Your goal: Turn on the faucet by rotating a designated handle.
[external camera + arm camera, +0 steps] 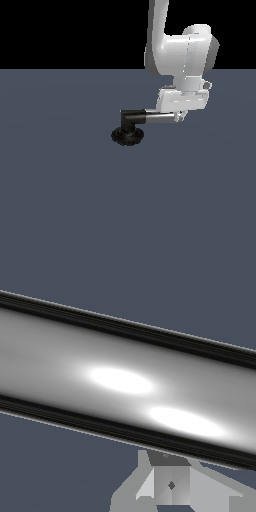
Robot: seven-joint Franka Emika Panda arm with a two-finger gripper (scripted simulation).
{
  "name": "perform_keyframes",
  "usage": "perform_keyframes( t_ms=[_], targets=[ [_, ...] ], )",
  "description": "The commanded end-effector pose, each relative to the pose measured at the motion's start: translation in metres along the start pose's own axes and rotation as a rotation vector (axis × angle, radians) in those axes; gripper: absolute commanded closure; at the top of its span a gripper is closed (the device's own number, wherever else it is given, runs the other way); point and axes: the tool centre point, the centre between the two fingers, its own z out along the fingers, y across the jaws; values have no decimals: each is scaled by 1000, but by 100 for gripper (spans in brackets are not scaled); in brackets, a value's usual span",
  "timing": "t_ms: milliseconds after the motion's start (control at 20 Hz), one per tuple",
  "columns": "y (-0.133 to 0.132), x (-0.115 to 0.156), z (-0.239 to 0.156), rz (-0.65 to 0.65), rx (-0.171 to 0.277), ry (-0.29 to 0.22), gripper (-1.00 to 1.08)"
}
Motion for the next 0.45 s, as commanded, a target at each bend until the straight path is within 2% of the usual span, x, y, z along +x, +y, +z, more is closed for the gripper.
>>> perform_keyframes(
  t_ms=[0,400],
  targets=[
    [12,4,-1,8,-9,5,108],
    [25,16,-2,10,-10,6,108]
  ],
)
